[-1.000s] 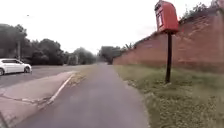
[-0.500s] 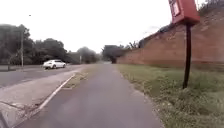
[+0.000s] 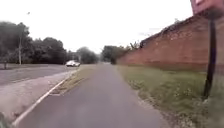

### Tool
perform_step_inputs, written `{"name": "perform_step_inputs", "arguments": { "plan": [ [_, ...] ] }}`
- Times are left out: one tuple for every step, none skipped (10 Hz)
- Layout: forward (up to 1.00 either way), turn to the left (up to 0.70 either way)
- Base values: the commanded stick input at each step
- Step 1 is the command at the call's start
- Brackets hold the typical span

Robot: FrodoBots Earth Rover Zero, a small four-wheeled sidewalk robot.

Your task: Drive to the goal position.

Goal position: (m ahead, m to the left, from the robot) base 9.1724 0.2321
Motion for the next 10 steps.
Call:
{"name": "perform_step_inputs", "arguments": {
  "plan": [
    [1.0, 0.0],
    [1.0, 0.0],
    [1.0, 0.0],
    [1.0, 0.0],
    [1.0, 0.0],
    [1.0, 0.0],
    [1.0, 0.0],
    [1.0, 0.0],
    [1.0, 0.0],
    [1.0, 0.0]
  ]
}}
